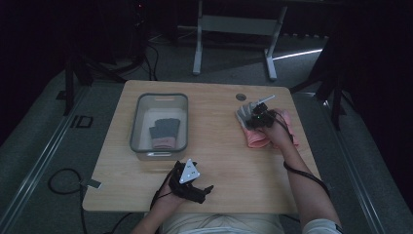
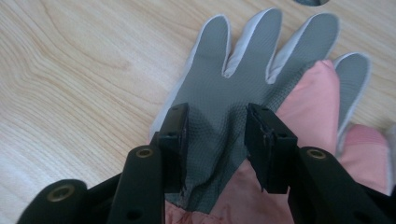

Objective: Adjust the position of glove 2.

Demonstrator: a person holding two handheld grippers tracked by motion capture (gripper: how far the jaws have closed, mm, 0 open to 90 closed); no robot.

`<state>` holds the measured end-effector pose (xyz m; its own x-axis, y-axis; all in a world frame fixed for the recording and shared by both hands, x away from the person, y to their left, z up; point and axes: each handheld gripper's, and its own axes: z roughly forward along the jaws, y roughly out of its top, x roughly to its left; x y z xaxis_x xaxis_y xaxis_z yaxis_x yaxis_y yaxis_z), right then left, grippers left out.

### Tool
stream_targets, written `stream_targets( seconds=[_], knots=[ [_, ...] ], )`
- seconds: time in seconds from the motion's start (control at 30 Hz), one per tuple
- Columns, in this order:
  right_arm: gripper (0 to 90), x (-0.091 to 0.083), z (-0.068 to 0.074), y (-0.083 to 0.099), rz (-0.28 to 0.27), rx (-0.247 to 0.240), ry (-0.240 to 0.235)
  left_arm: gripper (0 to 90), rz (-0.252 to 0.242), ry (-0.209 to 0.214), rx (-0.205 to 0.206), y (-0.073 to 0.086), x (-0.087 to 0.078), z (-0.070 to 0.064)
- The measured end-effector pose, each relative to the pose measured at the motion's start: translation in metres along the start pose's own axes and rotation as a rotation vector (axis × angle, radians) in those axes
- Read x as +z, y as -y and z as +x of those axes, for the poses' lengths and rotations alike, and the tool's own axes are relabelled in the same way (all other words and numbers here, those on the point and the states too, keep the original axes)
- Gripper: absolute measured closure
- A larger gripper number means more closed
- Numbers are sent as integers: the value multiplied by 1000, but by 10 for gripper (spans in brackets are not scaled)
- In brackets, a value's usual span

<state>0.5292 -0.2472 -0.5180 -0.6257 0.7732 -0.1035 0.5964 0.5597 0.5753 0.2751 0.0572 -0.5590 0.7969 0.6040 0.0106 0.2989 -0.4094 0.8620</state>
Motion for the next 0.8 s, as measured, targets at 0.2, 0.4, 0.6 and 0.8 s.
stream_targets(
  seconds=[0.2, 0.4, 0.6, 0.8],
  knots=[
    [764, 11, 2, 5, 14, 19, -16, 12, -10, 9, 26, -1, 1, -2],
    [871, 6, 1, 6, -4, 114, -14, 12, -7, 32, 11, -2, 5, 0],
    [884, -21, 10, 2, -88, 176, 32, 12, -22, 44, 25, -3, 11, 2],
    [885, -69, 33, -3, -173, 190, 68, 12, -12, 17, 22, -2, 14, 6]
  ],
)
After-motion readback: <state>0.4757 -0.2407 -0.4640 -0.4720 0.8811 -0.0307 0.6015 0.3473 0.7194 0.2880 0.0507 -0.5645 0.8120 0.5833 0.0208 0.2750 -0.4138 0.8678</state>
